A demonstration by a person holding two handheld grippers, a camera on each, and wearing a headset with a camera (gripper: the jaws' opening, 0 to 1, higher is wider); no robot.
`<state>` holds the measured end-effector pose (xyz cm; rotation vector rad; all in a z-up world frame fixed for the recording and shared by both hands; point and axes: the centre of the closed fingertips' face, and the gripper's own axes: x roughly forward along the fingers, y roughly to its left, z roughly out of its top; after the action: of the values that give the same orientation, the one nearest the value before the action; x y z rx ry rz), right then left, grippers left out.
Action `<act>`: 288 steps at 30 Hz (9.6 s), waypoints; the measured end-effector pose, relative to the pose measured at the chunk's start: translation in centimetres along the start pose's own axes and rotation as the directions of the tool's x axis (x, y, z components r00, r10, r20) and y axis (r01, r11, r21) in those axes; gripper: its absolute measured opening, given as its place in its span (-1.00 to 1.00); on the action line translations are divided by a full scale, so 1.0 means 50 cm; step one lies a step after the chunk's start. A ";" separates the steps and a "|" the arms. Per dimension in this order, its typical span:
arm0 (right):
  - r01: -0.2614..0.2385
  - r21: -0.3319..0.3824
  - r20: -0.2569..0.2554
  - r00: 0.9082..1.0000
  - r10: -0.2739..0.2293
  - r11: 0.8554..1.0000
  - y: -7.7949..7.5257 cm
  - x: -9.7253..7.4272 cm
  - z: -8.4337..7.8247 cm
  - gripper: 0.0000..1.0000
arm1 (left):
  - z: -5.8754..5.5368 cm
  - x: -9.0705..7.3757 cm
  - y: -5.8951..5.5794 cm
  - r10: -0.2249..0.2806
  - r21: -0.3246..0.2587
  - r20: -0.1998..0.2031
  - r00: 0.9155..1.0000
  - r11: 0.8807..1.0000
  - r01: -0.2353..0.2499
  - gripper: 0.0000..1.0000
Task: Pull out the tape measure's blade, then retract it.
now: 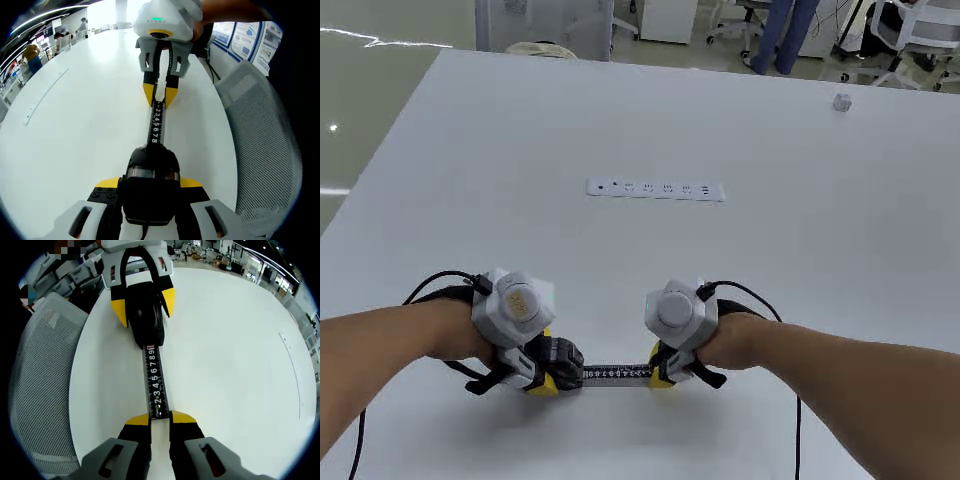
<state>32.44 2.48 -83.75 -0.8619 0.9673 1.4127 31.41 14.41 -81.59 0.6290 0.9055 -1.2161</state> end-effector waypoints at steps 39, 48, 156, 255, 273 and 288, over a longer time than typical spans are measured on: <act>0.015 0.028 0.005 1.000 -0.016 0.999 -0.004 -0.012 -0.032 -0.78 | 0.001 -0.003 0.000 0.005 -0.003 0.006 1.000 1.000 -0.005 -0.25; 0.016 0.031 0.005 1.000 -0.016 0.999 -0.005 -0.015 -0.039 -0.78 | 0.002 -0.004 0.000 0.005 -0.005 0.008 1.000 1.000 -0.005 -0.25; 0.034 0.087 -0.011 0.999 -0.033 0.996 -0.009 -0.053 -0.125 -0.78 | 0.002 -0.003 0.002 0.008 -0.012 0.017 1.000 1.000 -0.008 -0.25; 0.058 0.136 -0.032 0.998 -0.054 0.989 -0.016 -0.088 -0.204 -0.78 | 0.002 -0.002 0.001 0.005 -0.008 0.019 1.000 1.000 -0.005 -0.25; 0.064 0.140 -0.034 0.998 -0.059 0.988 -0.015 -0.095 -0.216 -0.78 | 0.004 -0.003 0.000 0.005 -0.010 0.023 1.000 1.000 -0.004 -0.25; 0.067 0.148 -0.039 0.997 -0.062 0.987 -0.015 -0.101 -0.231 -0.78 | 0.003 -0.003 0.000 0.003 -0.009 0.022 1.000 1.000 -0.003 -0.25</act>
<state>33.16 -10.13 -83.64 -0.8004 1.0482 1.2573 31.42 14.36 -81.39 0.6088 0.8910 -1.2134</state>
